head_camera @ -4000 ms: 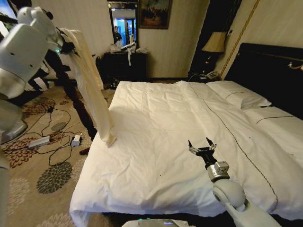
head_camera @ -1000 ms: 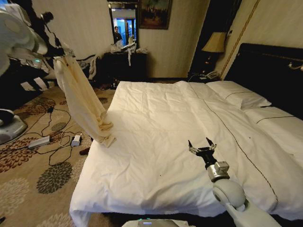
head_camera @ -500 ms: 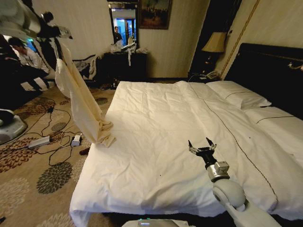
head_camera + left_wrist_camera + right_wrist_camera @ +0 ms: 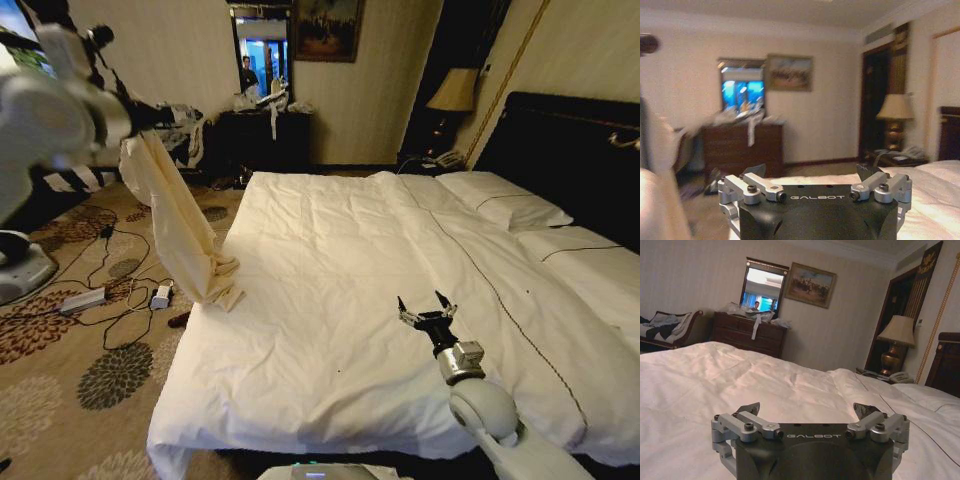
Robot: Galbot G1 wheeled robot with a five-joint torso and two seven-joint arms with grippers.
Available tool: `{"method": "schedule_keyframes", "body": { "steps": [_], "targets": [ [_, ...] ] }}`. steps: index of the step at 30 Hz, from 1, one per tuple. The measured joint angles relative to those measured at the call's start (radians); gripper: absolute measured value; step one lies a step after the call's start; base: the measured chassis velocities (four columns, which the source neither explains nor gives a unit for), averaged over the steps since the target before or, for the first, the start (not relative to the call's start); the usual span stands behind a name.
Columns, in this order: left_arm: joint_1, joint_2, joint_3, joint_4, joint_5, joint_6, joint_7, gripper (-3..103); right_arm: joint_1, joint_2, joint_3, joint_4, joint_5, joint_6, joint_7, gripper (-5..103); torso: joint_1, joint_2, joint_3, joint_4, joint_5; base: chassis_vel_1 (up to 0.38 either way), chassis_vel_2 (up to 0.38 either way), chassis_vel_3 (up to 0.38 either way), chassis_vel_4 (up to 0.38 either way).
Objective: Pick up the clothes from the bed and hang them on the clothes hanger.
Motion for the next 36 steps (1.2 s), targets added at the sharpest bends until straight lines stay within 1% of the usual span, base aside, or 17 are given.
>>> {"method": "schedule_keyframes", "body": {
  "steps": [1,3,4,5,7,10,13,18,21,22,25,27,28,30,31,34,36],
  "targets": [
    [0.0,0.0,0.0,0.0,0.0,0.0,0.0,100,0.0,0.0,0.0,0.0,0.0,0.0,0.0,100,0.0,0.0,0.0,0.0,0.0,0.0,0.0,0.0,0.0],
    [0.124,0.103,0.009,-0.15,0.033,-0.112,0.028,100,0.0,0.0,0.0,0.0,0.0,0.0,0.0,100,0.0,0.0,0.0,0.0,-0.0006,0.0,0.0,0.0,0.0],
    [0.199,0.176,0.027,-0.242,0.101,-0.151,0.049,100,0.0,0.0,0.0,0.0,0.0,0.0,0.0,100,0.0,0.0,0.0,0.0004,-0.0009,0.0,0.0,0.0,0.0],
    [0.199,0.176,0.027,-0.242,0.101,-0.151,0.049,100,0.0,0.0,0.0,0.0,0.0,0.0,0.0,100,0.0,0.0,0.0,0.0004,-0.0009,0.0,0.0,0.0,0.0],
    [0.293,0.25,0.057,-0.351,0.223,-0.197,0.063,100,0.0,0.0,0.0,0.0,0.0,0.0,0.0,100,0.0,0.0,0.0,0.0018,-0.0007,0.0,0.0,0.0,0.0],
    [0.37,0.353,0.188,-0.469,0.357,-0.252,0.036,100,0.0,0.0,0.0,0.0,0.0,0.0,0.0,100,0.0,0.0,0.0,-0.0001,-0.0004,0.0,0.0,0.0,0.0],
    [0.345,0.4,0.247,-0.484,0.374,-0.265,0.032,100,0.0,0.0,0.0,0.0,0.0,0.0,0.0,100,0.0,0.0,0.0,0.0007,-0.0005,0.0,0.0,0.0,0.0],
    [0.294,0.412,0.21,-0.458,0.329,-0.269,0.028,100,0.0,0.0,0.0,0.0,0.0,0.0,0.0,100,0.0,0.0,0.0,0.0005,-0.0006,0.0,0.0,0.0,0.0],
    [0.232,0.343,0.151,-0.414,0.274,-0.247,-0.01,100,0.0,0.0,0.0,0.0,0.0,0.0,0.0,100,0.0,0.0,0.0,0.0004,-0.0003,0.0,0.0,0.0,0.0],
    [0.228,0.286,0.12,-0.38,0.263,-0.234,-0.047,100,0.0,0.0,0.0,0.0,0.0,0.0,0.0,100,0.0,0.0,0.0,0.0005,-0.0001,0.0,0.0,0.0,0.0],
    [0.241,0.204,0.083,-0.309,0.275,-0.235,-0.073,100,0.0,0.0,0.0,0.0,0.0,0.0,0.0,100,0.0,0.0,0.0,0.0003,-0.0003,0.0,0.0,0.0,0.0],
    [0.262,0.068,-0.011,-0.216,0.283,-0.231,-0.122,100,0.0,0.0,0.0,0.0,0.0,0.0,0.0,100,0.0,0.0,0.0,0.0003,-0.0012,0.0,0.0,0.0,0.0],
    [0.262,0.068,-0.011,-0.216,0.283,-0.231,-0.122,100,0.0,0.0,0.0,0.0,0.0,0.0,0.0,100,0.0,0.0,0.0,0.0003,-0.0012,0.0,0.0,0.0,0.0],
    [0.259,-0.001,-0.071,-0.189,0.249,-0.216,-0.158,100,0.0,0.0,0.0,0.0,0.0,0.0,0.0,100,0.0,0.0,0.0,0.0003,-0.0007,0.0,0.0,0.0,0.0],
    [0.223,-0.084,-0.123,-0.157,0.185,-0.189,-0.206,100,0.0,0.0,0.0,0.0,0.0,0.0,0.0,100,0.0,0.0,0.0,0.0001,-0.0003,0.0,0.0,0.0,0.0],
    [0.137,-0.151,-0.121,-0.104,0.127,-0.169,-0.215,100,0.0,0.0,0.0,0.0,0.0,0.0,0.0,100,0.0,0.0,0.0,-0.0001,-0.0001,0.0,0.0,0.0,0.0],
    [0.064,-0.202,-0.097,-0.041,0.107,-0.154,-0.19,100,0.0,0.0,0.0,0.0,0.0,0.0,0.0,100,0.0,0.0,0.0,0.0011,0.0005,0.0,0.0,0.0,0.0]
  ]
}}
